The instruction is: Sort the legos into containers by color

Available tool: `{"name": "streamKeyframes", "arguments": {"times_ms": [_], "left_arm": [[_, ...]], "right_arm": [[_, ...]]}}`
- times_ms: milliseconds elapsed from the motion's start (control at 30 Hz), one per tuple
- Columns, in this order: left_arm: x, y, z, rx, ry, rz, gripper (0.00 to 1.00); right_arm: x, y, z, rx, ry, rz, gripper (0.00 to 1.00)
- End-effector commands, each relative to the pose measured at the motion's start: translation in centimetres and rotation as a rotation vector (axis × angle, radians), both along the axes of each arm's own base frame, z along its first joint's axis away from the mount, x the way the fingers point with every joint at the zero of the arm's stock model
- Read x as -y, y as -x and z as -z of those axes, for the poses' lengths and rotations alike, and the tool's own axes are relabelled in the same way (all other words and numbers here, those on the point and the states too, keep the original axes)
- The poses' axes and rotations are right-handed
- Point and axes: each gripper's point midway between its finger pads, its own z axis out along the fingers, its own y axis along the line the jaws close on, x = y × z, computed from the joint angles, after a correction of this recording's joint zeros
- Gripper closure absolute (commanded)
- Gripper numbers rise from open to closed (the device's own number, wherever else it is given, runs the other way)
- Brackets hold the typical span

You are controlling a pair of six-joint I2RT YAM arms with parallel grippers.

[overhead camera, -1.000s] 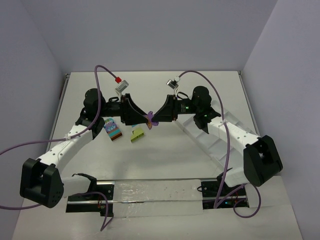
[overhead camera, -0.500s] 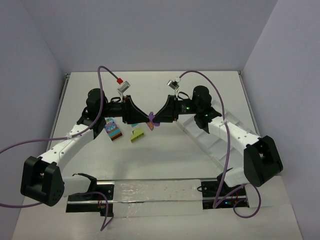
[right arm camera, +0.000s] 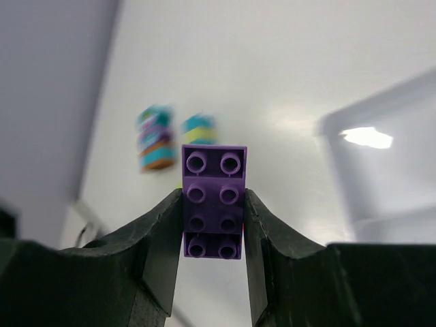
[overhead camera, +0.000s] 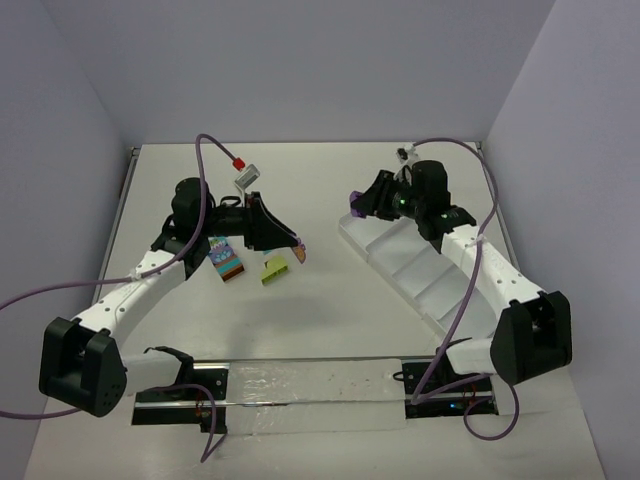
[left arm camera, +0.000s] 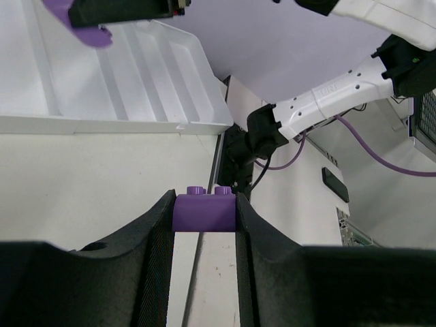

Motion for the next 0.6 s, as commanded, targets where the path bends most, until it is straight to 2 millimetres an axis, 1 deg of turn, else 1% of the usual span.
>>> {"name": "streamKeyframes", "arguments": {"times_ms": [0,33,67,100,133,167,200,233,267,300,367,433,467,500,533,567], "left_arm": [[0.2,-1.5,-1.6,0.069,0.003,-0.051,1.00],[0.2,-1.9,-1.5,0.060,-0.001,-0.069,1.00],[0.2,-2.4,-1.6,0.055,-0.004,-0.094,1.00],[0.3,-3.1,-1.5,0.042,-0.011,-0.129,1.00],[0.5,-3.7,-1.5,0.031,-0.013,-0.137,1.00],[0.6,-4.1,-1.4,0.017,-0.016,-0.146,1.00],[0.7,-4.3,-1.3,0.000,-0.019,-0.145,1.00],[0.9,-4.5,-1.3,-0.010,-0.020,-0.144,1.00],[1.0,-5.0,-1.4,-0.016,-0.021,-0.159,1.00],[1.1,-5.3,-1.3,-0.021,-0.025,-0.173,1.00],[1.1,-5.6,-1.4,-0.025,-0.029,-0.200,1.00],[1.0,-5.9,-1.4,-0.029,-0.037,-0.226,1.00],[0.9,-6.0,-1.4,-0.032,-0.043,-0.240,1.00],[0.7,-6.1,-1.6,-0.027,-0.049,-0.256,1.00],[0.6,-6.3,-1.5,-0.035,-0.057,-0.273,1.00],[0.5,-6.3,-1.5,-0.036,-0.059,-0.281,1.00]], "right_arm": [[10.8,-3.3,0.8,0.022,0.348,0.558,1.00],[10.9,-3.3,0.8,0.018,0.348,0.562,1.00],[12.6,-3.6,1.0,0.022,0.397,0.646,0.99],[13.1,-4.1,1.8,0.004,0.429,0.670,0.99],[13.5,-4.6,1.7,-0.005,0.450,0.689,0.99],[13.9,-5.1,2.0,-0.016,0.472,0.711,0.98],[14.1,-5.8,3.6,-0.055,0.500,0.712,0.98],[14.1,-6.7,3.3,-0.053,0.498,0.717,0.97],[14.2,-7.5,4.8,-0.085,0.522,0.715,0.96],[14.1,-8.6,5.5,-0.101,0.532,0.715,0.95],[14.0,-10.0,6.8,-0.125,0.552,0.715,0.93],[13.9,-11.5,7.1,-0.132,0.562,0.724,0.91],[14.0,-11.8,8.0,-0.152,0.576,0.722,0.90],[14.0,-12.7,8.3,-0.162,0.578,0.722,0.87],[14.0,-13.0,9.3,-0.180,0.587,0.715,0.86],[13.7,-13.5,9.8,-0.187,0.586,0.704,0.83]]}}
